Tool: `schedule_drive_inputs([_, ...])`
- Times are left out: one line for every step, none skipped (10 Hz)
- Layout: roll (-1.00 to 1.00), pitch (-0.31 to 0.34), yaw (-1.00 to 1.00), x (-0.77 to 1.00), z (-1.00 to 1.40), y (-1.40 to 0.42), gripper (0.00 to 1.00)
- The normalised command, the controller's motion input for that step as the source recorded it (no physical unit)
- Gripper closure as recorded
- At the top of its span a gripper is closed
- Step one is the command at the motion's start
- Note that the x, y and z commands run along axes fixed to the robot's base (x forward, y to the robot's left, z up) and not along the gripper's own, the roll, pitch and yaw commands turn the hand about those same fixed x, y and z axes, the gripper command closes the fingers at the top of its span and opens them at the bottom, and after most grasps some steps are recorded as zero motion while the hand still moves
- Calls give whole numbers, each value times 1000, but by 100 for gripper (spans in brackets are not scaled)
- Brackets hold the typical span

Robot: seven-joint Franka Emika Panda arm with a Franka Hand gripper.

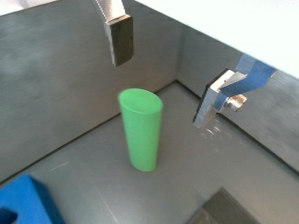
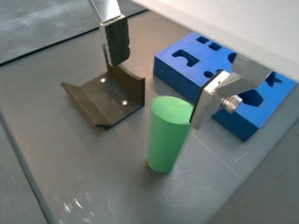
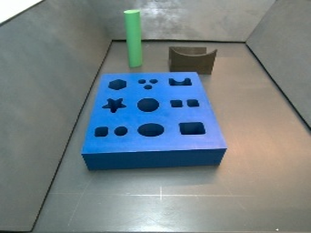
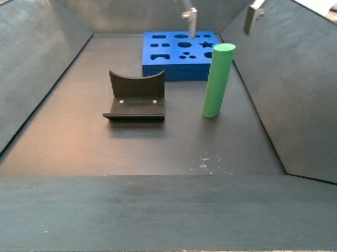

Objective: Pick up the oval object. Move up. Move to above the board. Insert the oval object.
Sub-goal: Pick up the oval object.

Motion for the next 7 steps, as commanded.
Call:
schedule_drive_inputs([-156, -156, 729, -120, -3, -83, 0])
schedule_drive_inputs([-136, -111, 557, 0, -94, -49, 0])
schedule_drive_inputs([-84, -76, 414, 26, -257, -11, 0])
schedule_drive_inputs([-56, -60, 283, 0, -357, -71, 0])
schedule_drive_inputs([-57, -26, 257, 31, -409, -66, 0])
schedule_drive_inputs([-54, 0, 240, 60, -454, -51, 0])
schedule_drive_inputs([-61, 0, 237, 26, -497, -37, 0])
